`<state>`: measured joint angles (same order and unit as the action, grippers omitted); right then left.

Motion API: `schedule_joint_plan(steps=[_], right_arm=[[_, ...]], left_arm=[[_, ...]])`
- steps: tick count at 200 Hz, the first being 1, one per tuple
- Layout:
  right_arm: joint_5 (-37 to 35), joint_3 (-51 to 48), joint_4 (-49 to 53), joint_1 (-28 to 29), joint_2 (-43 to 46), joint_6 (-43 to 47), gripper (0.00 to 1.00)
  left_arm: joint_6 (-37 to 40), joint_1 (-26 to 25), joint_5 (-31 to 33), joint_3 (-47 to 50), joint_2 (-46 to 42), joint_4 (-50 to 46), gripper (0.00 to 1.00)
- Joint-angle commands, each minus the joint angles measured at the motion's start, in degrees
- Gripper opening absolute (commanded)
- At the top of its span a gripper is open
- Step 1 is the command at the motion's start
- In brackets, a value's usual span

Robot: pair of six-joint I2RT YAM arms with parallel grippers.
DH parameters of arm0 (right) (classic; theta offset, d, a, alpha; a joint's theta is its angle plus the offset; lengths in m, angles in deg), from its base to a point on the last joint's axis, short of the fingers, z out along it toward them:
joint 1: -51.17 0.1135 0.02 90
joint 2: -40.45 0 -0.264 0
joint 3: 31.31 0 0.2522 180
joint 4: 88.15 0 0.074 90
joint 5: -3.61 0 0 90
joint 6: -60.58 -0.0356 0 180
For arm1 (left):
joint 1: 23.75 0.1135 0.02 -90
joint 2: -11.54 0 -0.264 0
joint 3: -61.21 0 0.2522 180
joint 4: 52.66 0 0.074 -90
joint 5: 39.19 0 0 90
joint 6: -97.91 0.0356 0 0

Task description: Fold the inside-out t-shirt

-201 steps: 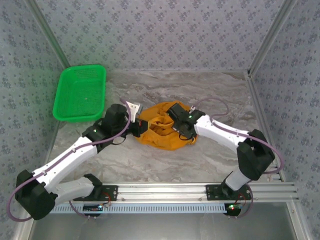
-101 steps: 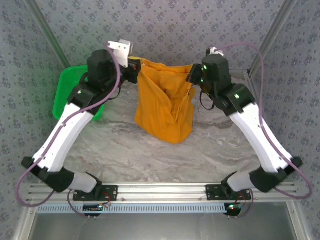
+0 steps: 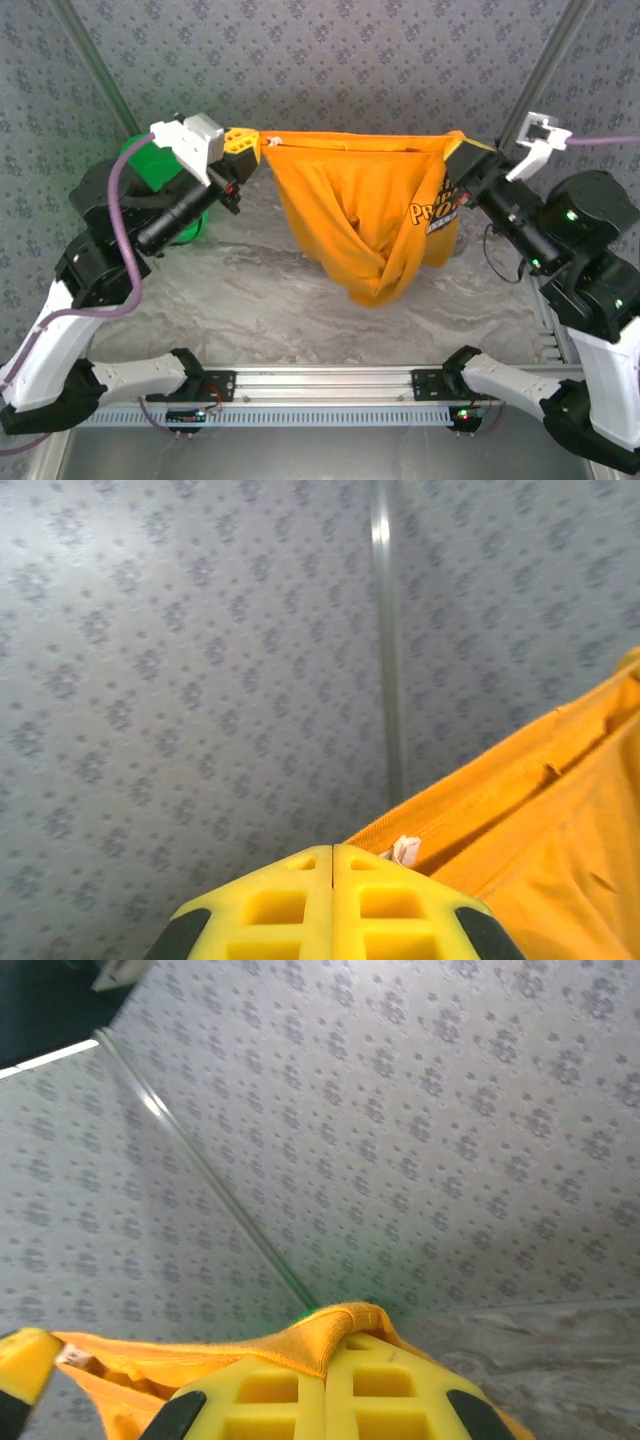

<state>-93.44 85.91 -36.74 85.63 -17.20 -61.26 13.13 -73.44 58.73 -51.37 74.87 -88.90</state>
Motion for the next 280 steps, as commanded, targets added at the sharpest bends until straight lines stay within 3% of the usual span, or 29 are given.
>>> schedule_joint_plan(steps=[1,20,33,45,75,111,134,160,188,197,212,223,246,280], right_arm=[[-2.81,2.45,5.71,-5.30,-6.27,1.34,0.00],[8.48,3.80,5.65,-15.43,-13.30,1.17,0.00],[27.76,4.78,1.42,-23.89,-20.31,-2.51,0.00],[36.63,7.00,-1.54,-28.44,-26.51,-5.93,0.00],[23.10,21.48,5.77,-29.10,-38.66,-0.70,0.00],[17.92,30.69,2.09,-29.97,-43.46,2.06,0.00],[15.67,37.28,5.06,-30.50,-43.96,-0.31,0.00],[17.42,34.26,1.98,-30.04,-39.86,-0.84,0.00],[18.42,29.74,3.70,-26.17,-36.30,1.64,0.00],[17.58,26.29,4.67,-23.83,-34.39,3.26,0.00],[14.58,16.14,5.08,-19.67,-29.25,5.40,0.00],[11.40,6.31,3.68,-17.32,-24.21,4.86,0.00],[11.14,-13.48,0.31,-15.41,-14.53,2.36,0.00],[15.47,-32.40,2.28,-13.93,-5.25,0.35,0.00]], left_arm=[[0.75,4.73,7.83,-4.22,6.65,-1.39,0.00],[0.86,9.72,7.17,-7.98,13.63,-2.13,0.00],[1.13,12.72,5.83,-12.33,19.20,-3.89,0.00],[-1.15,16.36,2.38,-18.29,24.46,-5.84,0.00],[-7.32,25.75,-7.55,-38.03,39.91,-12.11,0.00],[-4.98,27.21,-7.35,-67.43,54.80,-19.91,0.00],[-6.34,27.10,-7.97,-69.81,53.39,-18.94,0.00],[-6.48,27.15,-10.60,-61.38,46.39,-16.73,0.00],[-7.74,26.76,-22.64,-40.70,35.72,-14.62,0.00],[-10.61,25.86,-25.64,-31.18,31.55,-12.27,0.10],[-14.03,22.27,-29.23,-8.21,23.53,-1.82,0.41],[-13.65,18.06,-30.07,9.18,17.31,9.88,0.52],[-12.62,10.37,-27.69,32.62,11.25,25.39,0.66],[-16.20,9.00,-25.96,39.51,14.77,25.73,0.70]])
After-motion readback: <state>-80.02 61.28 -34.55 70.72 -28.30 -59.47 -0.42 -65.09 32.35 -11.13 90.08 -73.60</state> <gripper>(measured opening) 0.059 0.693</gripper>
